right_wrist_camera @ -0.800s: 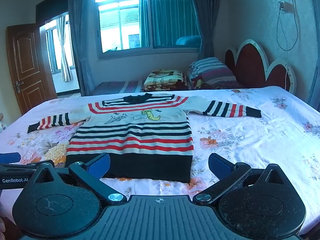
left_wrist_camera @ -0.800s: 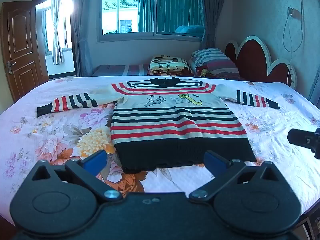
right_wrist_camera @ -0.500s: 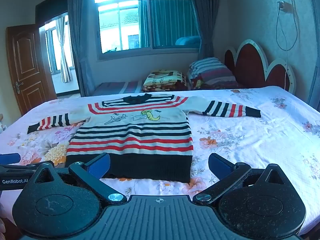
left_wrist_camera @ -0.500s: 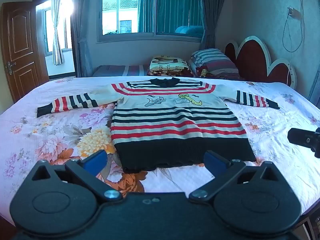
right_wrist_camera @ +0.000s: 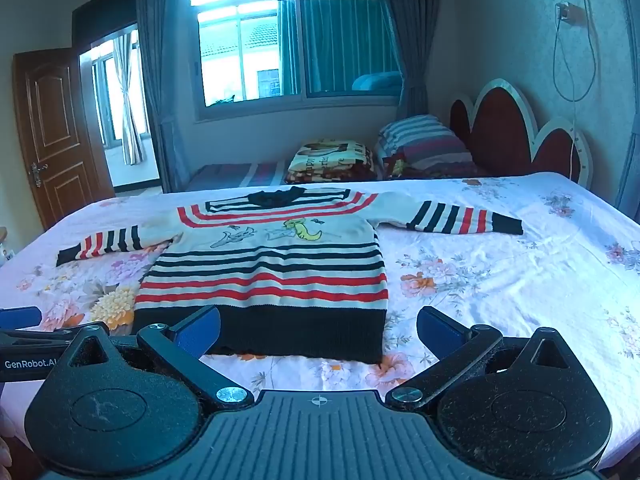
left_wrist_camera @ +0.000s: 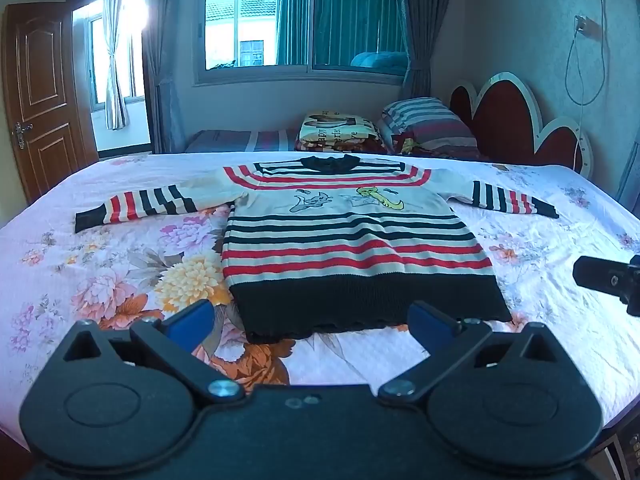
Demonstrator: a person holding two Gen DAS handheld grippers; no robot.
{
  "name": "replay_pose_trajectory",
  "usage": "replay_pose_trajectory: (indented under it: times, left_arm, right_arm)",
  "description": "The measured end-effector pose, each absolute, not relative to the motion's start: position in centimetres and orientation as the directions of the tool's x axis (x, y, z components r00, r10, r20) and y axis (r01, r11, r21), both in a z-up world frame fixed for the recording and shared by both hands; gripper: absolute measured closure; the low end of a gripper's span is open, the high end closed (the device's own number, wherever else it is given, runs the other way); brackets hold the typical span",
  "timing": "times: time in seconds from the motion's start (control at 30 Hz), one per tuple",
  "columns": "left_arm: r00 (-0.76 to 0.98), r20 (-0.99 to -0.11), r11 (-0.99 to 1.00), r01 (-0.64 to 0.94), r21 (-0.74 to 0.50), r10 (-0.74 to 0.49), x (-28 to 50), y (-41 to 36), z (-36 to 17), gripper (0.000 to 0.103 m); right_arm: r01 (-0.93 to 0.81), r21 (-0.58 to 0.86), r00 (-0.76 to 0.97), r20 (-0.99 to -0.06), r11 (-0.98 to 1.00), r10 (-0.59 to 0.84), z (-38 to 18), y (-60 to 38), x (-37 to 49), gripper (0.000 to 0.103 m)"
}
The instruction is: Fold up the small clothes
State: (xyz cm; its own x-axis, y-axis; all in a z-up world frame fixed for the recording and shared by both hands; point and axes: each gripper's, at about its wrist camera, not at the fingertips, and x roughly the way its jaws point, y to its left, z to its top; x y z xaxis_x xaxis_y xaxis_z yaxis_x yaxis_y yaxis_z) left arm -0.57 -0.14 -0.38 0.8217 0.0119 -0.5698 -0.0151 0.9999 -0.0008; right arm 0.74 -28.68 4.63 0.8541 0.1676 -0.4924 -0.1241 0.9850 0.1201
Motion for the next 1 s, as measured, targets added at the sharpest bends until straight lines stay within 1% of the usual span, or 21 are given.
replay_pose_trajectory:
  times: [0.57, 0.7, 0.77, 0.87, 0.97, 1.0]
  left_arm:
    - [0.821, -0.571, 1.000, -0.021, -0.004, 0.015, -0.9, 0.1, -0.4, 0.000]
    - [0.819, -0.574, 1.000, -0.023, 0.004, 0.021, -0.7, 0.3, -0.6, 0.000]
    - [0.822, -0.569, 0.999, -0.034, -0.014, 0.020, -0.5, 0.3, -0.6, 0.000]
    - [0.820, -0.572, 0.996, -0.017, -0.083, -0.033, 0.4, 0.3, -0.7, 0.000]
    - [0.836, -0.542, 0.996, 0.050, -0.076, -0.083, 1.4, -0.7, -0.7, 0.000]
    - [0.844, -0.530, 0.996, 0.053, -0.072, -0.083, 1.9, -1.0, -0.6, 0.000]
  right_arm:
    - [-0.132, 0.118, 0.852, -0.493, 0.984, 0.174, 4.6, -27.8, 0.7, 0.000]
    - [-0.115, 0.131, 0.852, -0.497, 0.985, 0.166, 4.5, -28.0, 0.9, 0.000]
    - [-0.100, 0.141, 0.853, -0.497, 0.985, 0.158, 4.5, -28.4, 1.0, 0.000]
    - [-0.054, 0.124, 0.869, -0.482, 0.991, 0.107, 4.7, -29.4, 1.0, 0.000]
    - [-0.045, 0.149, 0.878, -0.466, 0.988, 0.110, 5.0, -31.2, 1.3, 0.000]
    - [-0.028, 0.151, 0.882, -0.462, 0.988, 0.096, 5.2, -31.9, 1.5, 0.000]
